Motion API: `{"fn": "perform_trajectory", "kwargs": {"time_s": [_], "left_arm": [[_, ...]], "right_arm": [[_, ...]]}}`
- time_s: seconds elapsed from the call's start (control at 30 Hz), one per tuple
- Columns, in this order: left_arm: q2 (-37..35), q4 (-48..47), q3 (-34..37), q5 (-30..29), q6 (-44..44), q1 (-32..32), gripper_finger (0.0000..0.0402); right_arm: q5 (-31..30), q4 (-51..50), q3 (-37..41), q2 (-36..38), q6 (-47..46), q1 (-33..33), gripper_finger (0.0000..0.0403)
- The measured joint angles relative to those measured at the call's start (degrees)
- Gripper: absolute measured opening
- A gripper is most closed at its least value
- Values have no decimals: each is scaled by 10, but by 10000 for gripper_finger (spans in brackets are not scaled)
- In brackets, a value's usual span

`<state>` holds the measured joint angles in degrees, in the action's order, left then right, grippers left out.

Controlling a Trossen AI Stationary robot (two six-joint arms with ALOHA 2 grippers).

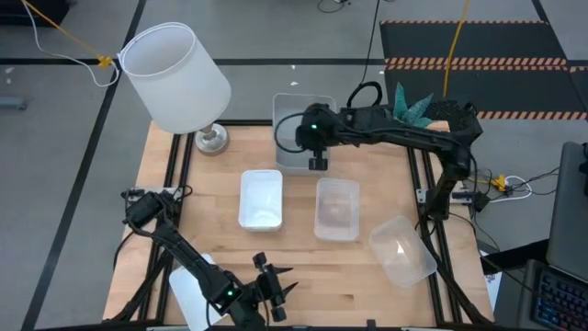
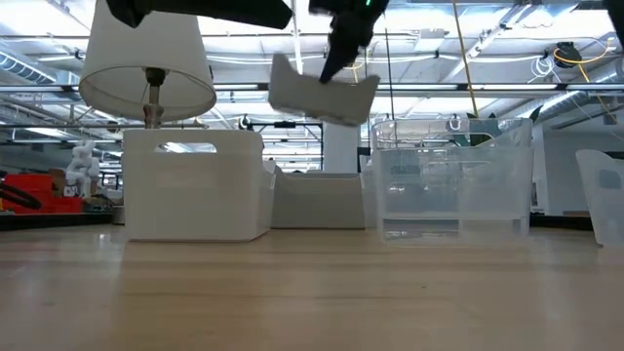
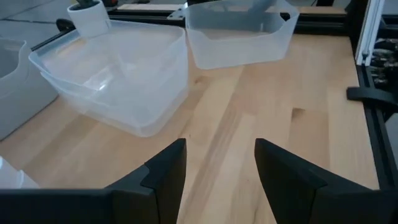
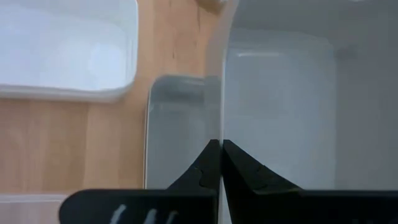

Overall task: Stack baskets by color
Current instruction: Stack the bottom gray bin on top of the top gray bin

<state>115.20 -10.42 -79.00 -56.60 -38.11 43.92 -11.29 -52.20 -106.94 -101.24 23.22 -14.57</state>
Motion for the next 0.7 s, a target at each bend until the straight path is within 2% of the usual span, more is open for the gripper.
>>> {"fn": "perform_trajectory", "kwargs": {"time_s": [0.1,0.33,0.7], "left_arm": [[0,-5,0,0,-10,5,191],[0,-6,0,0,-23,14,191],[0,-6,0,1,-28,18,191]], "right_arm": [[24,-4,0,-29,0,-16,0],[26,-3,0,-77,-2,-27,0],[26,6,22,-81,-15,-26,0]]}}
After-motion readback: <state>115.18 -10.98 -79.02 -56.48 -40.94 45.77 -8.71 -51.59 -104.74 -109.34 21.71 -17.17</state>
